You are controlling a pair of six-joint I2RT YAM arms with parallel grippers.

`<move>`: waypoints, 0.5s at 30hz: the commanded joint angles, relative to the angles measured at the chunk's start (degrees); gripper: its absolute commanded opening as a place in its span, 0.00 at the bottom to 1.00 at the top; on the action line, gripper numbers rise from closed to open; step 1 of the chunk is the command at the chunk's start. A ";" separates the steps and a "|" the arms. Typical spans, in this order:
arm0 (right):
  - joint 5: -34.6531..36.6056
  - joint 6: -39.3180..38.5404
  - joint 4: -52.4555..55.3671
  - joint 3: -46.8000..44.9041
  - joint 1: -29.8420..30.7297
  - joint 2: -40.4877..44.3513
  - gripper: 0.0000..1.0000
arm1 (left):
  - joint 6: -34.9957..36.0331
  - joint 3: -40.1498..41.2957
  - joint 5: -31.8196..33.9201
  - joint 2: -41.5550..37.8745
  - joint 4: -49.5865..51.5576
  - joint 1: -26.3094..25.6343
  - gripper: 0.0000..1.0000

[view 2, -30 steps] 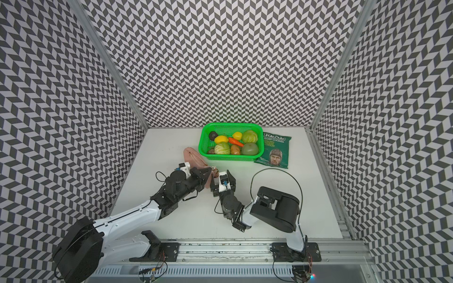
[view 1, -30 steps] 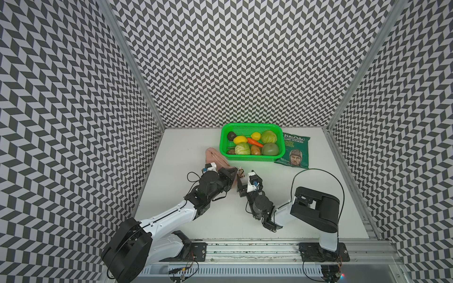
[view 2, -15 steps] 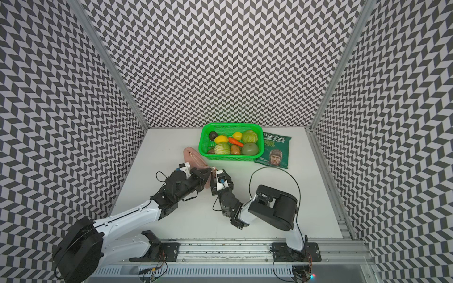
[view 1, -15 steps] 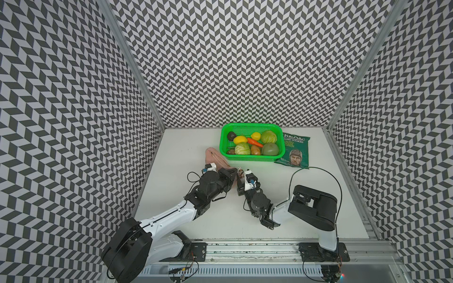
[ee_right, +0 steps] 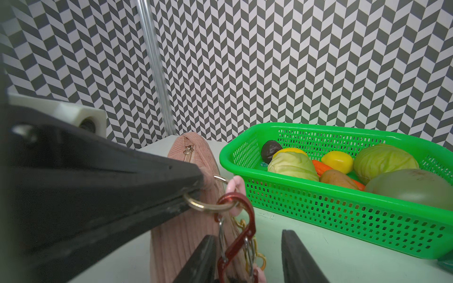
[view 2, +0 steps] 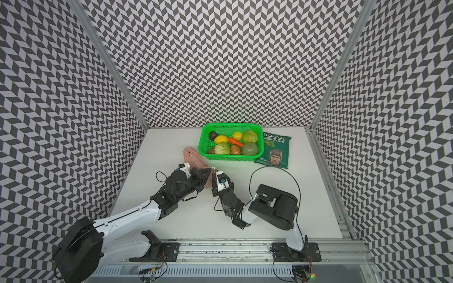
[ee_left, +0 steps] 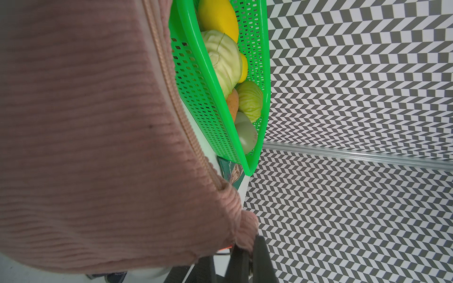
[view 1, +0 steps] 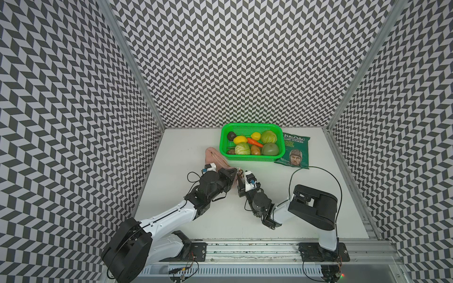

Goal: Remove the decoration from the bag
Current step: Remove the decoration item from the bag.

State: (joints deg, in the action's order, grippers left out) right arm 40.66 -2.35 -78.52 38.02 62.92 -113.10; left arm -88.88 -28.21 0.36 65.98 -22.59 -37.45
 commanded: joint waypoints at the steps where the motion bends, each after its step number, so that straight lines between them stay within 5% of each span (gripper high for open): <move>1: -0.95 0.37 -2.25 0.13 -0.07 0.19 0.46 | -0.07 -1.42 0.86 -1.46 -1.40 0.27 0.00; 15: -1.44 0.11 0.23 2.82 -1.08 -0.81 0.37 | -0.16 -1.27 1.19 -1.99 -1.23 0.27 0.00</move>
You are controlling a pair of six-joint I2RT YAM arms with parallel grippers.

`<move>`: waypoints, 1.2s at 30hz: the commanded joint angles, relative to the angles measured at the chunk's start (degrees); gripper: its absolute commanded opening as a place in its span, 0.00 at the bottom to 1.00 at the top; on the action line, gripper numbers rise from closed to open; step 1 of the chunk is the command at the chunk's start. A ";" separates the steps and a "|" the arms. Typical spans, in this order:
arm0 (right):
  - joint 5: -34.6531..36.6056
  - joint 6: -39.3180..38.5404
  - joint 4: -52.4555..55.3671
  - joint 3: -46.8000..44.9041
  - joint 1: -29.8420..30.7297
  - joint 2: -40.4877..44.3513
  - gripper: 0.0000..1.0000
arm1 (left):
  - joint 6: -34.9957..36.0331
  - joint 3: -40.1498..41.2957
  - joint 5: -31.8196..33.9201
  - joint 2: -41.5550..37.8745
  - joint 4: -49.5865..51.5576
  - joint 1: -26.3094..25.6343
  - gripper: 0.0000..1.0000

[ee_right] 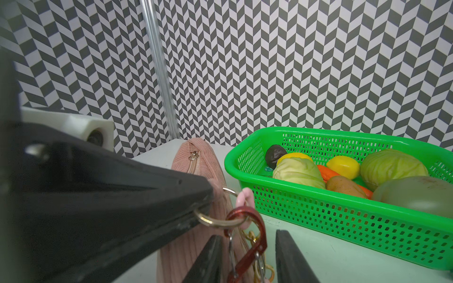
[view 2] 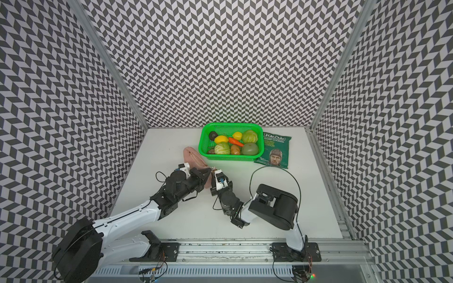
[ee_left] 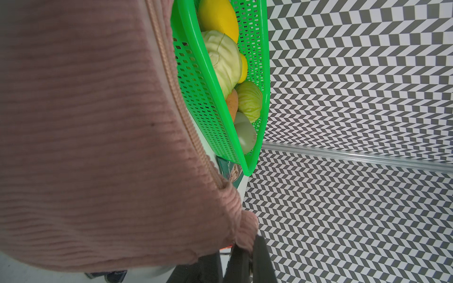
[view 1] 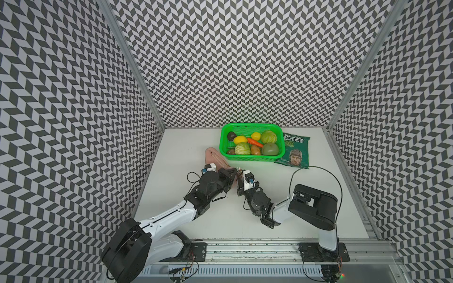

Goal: Remove the decoration from the bag
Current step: Remove the decoration item from the bag.

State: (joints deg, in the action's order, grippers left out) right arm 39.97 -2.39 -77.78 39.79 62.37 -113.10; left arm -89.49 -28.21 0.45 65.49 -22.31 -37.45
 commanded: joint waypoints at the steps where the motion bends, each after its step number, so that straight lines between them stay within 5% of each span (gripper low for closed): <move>1: -0.90 0.26 -0.39 1.07 -0.64 -0.88 0.37 | 0.38 -1.25 1.09 -1.51 -1.58 0.27 0.00; 36: -4.77 2.42 1.87 -2.42 -1.11 4.59 0.06 | 0.28 -0.88 1.49 -1.95 -1.60 0.27 0.00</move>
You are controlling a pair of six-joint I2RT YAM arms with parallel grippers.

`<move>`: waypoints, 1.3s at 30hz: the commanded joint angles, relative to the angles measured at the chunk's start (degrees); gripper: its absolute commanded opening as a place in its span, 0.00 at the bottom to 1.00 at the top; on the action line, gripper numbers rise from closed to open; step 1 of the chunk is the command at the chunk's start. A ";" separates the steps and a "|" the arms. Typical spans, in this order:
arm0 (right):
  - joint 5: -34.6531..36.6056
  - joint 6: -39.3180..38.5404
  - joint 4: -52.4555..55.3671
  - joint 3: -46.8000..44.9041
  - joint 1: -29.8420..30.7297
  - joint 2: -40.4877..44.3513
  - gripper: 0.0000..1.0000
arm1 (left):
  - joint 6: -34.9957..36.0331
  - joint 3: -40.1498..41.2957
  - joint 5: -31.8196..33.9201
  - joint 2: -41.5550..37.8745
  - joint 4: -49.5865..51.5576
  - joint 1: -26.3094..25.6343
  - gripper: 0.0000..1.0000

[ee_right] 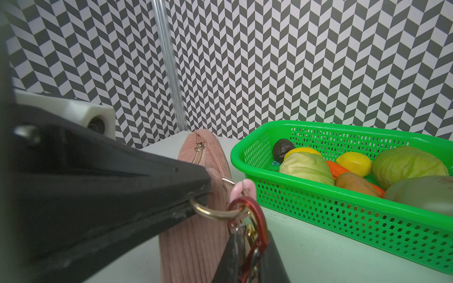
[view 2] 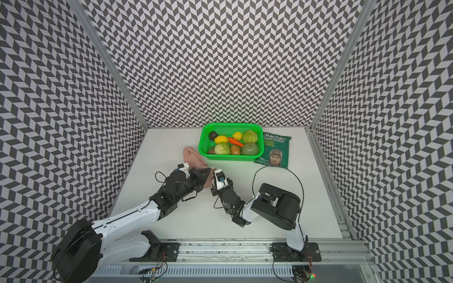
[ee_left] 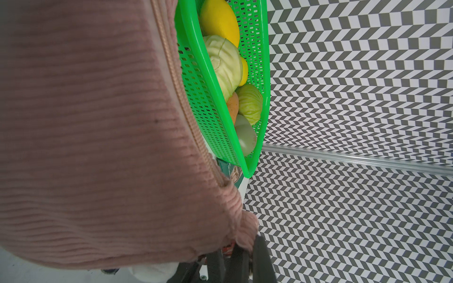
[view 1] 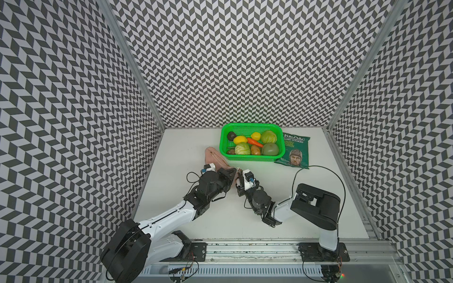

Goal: Remove the decoration from the bag
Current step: Remove the decoration item from the bag.

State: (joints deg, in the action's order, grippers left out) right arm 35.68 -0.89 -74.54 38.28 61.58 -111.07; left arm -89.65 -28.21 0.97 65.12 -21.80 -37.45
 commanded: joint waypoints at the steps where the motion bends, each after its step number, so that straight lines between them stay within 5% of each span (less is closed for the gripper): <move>1: -0.52 0.93 -1.25 -1.05 -0.32 2.87 0.06 | 0.44 -0.83 0.98 -1.58 -2.10 0.27 0.00; 39: -2.27 7.26 -1.74 2.70 -1.88 7.40 0.05 | -0.09 -1.04 -0.44 0.44 -2.46 0.28 0.00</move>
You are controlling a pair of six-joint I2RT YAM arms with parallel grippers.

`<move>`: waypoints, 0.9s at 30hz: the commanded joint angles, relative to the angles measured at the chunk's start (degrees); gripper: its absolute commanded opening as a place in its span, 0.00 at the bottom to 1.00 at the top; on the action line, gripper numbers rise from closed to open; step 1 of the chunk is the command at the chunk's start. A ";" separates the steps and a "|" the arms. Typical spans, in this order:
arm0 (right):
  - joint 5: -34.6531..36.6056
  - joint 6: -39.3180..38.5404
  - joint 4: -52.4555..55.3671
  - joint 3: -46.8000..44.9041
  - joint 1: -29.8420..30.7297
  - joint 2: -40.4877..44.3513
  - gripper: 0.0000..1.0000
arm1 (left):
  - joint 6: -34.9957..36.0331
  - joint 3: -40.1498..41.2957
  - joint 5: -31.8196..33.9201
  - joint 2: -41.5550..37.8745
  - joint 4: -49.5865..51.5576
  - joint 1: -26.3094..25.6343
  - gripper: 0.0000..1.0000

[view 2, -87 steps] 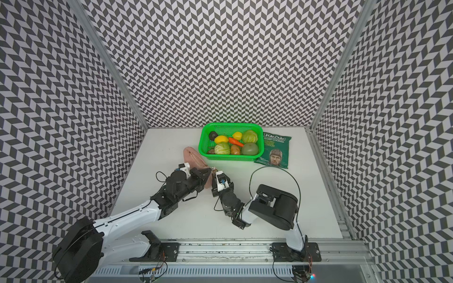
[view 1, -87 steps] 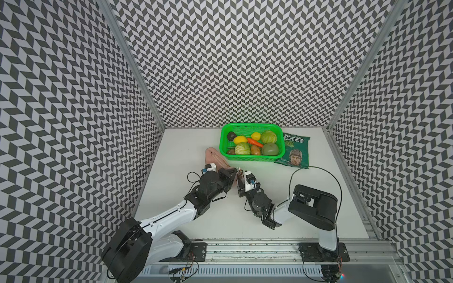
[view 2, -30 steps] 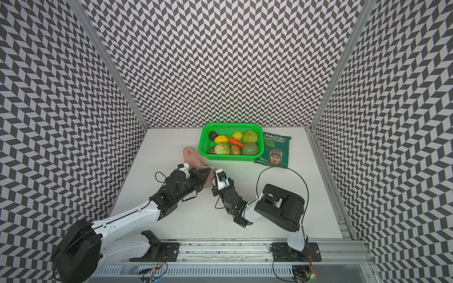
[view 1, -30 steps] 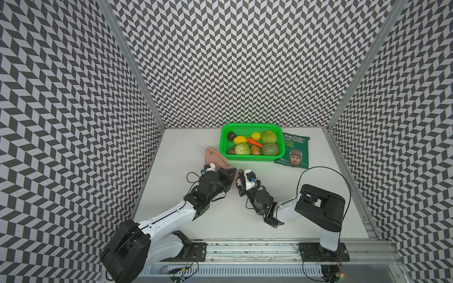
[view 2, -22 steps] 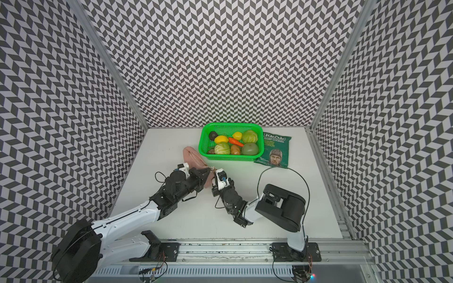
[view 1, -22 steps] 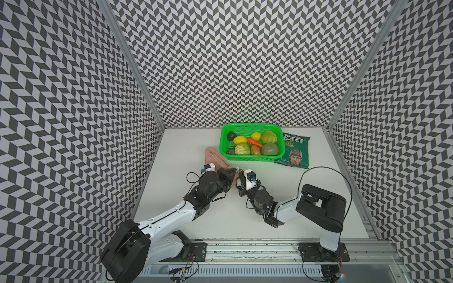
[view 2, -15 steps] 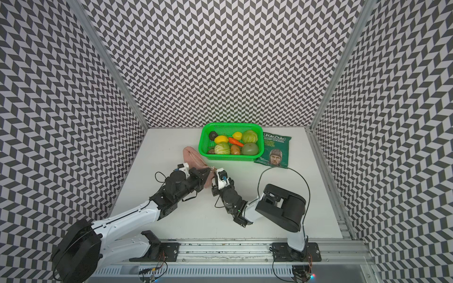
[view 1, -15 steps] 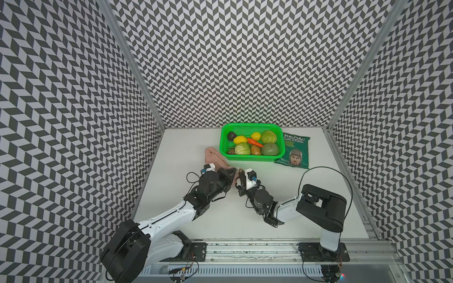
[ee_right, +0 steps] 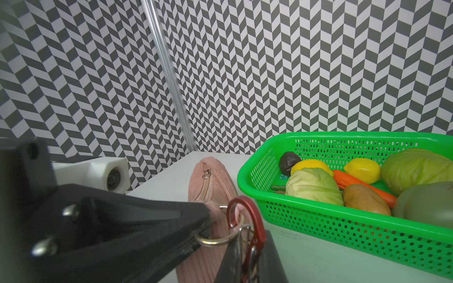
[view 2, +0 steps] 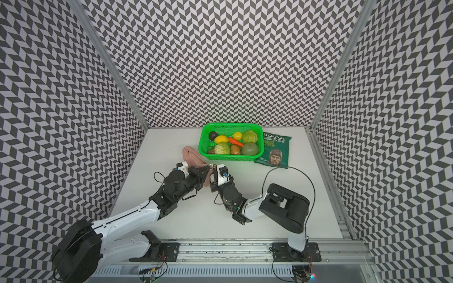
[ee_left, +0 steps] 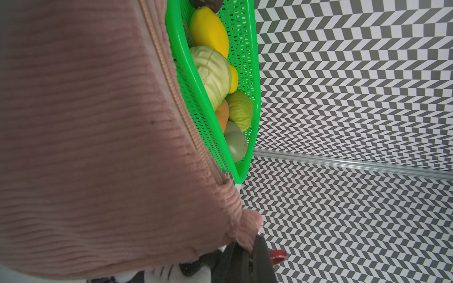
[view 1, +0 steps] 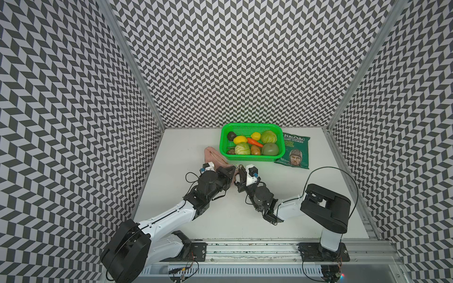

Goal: Remove the decoration from the bag
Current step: Remove the decoration item from the bag, then place the bag at the center of the board.

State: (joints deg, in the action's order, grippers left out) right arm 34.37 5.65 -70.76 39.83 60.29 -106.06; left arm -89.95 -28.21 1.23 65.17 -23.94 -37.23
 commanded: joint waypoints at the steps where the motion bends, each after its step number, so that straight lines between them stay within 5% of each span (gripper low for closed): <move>1: -0.97 0.77 -5.18 0.95 -0.65 2.62 0.05 | 0.14 -0.94 -0.59 0.36 -0.31 0.06 0.00; 12: 0.38 6.83 2.56 -12.49 -1.27 16.55 0.06 | 1.03 -0.06 0.28 -0.23 -0.08 0.28 0.00; 20: -1.83 14.79 24.47 -20.51 -1.88 31.73 0.06 | 1.90 1.30 -0.01 -0.67 -0.09 -0.29 0.00; 27: -5.96 20.05 41.07 -24.36 -5.00 42.61 0.07 | -0.23 1.32 3.36 1.33 -2.72 -6.56 0.00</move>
State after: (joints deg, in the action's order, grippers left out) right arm 30.96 22.02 -37.60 16.34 56.88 -66.19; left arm -89.71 -26.92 2.94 65.49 -22.87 -41.39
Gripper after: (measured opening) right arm 0.114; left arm 0.052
